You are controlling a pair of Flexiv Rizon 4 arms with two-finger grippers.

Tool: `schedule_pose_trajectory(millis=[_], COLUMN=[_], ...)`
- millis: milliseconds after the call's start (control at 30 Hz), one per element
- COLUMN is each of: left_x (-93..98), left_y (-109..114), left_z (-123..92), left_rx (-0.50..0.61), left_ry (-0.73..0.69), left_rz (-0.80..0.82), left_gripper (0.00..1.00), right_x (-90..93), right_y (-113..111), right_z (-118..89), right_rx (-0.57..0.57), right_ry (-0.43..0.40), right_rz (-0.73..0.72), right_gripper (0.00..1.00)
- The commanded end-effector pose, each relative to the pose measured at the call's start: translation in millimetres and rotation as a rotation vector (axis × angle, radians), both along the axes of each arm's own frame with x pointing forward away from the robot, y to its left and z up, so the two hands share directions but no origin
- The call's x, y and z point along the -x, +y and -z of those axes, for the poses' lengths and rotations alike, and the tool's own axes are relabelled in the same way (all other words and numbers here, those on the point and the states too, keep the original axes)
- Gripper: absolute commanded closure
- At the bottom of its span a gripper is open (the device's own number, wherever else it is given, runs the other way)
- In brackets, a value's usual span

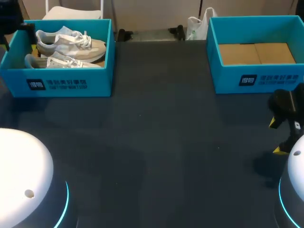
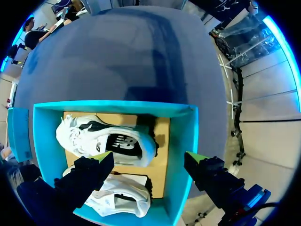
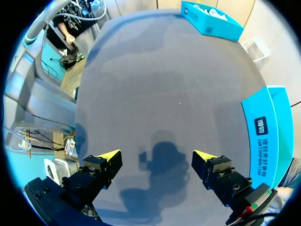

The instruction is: Take the shoe out of the shoebox, open the shoe tongue, remove and reinsert the insole, then place the shoe into the shoebox

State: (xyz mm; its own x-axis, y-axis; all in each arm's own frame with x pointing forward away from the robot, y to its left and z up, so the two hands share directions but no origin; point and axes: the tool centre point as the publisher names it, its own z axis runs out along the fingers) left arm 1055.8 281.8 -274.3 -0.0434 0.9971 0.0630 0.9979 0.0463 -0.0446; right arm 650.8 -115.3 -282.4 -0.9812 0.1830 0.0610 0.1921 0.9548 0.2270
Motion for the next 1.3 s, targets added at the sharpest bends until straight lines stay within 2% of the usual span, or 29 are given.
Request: schedule_pose_trajectory(millis=[33, 267, 333, 400, 500, 633, 800, 1100, 1167, 1300], left_x=[6.0, 2.1, -0.4, -1.7, -4.8, -6.1, -10.6, -17.3, -18.1, -19.0], left_y=[-3, -6, -5, -3, -1, 2, 6, 7, 8, 11], left_z=[19, 41, 48, 52, 60, 65, 72, 88, 90, 92], left_rx=[-0.012, -0.044, -0.06, -0.062, -0.068, -0.07, -0.073, -0.062, -0.057, -0.047], left_ry=[-0.129, -0.14, -0.139, -0.137, -0.12, -0.111, -0.1, -0.067, -0.061, -0.05], left_rz=[0.01, 0.012, 0.0, -0.002, -0.009, -0.011, -0.016, -0.016, -0.018, -0.018], left_gripper=[0.0, 0.0, 0.03, 0.13, 0.16, 0.15, 0.07, 0.17, 0.24, 0.27], right_x=[0.8, 0.8, 0.8, 0.8, 0.8, 0.8, 0.8, 0.8, 0.8, 0.8], right_y=[1, 1, 1, 1, 1, 1, 1, 1, 1, 1], right_z=[1, 1, 1, 1, 1, 1, 1, 1, 1, 1], right_rx=[0.003, 0.003, 0.003, 0.003, 0.003, 0.003, 0.003, 0.003, 0.003, 0.003], right_ry=[-0.002, -0.002, -0.002, -0.002, -0.002, -0.002, -0.002, -0.002, -0.002, -0.002], right_rz=[0.002, 0.002, 0.002, 0.002, 0.002, 0.002, 0.002, 0.002, 0.002, 0.002], right_gripper=[0.0, 0.0, 0.0, 0.0, 0.0, 0.0, 0.0, 0.0, 0.0, 0.0])
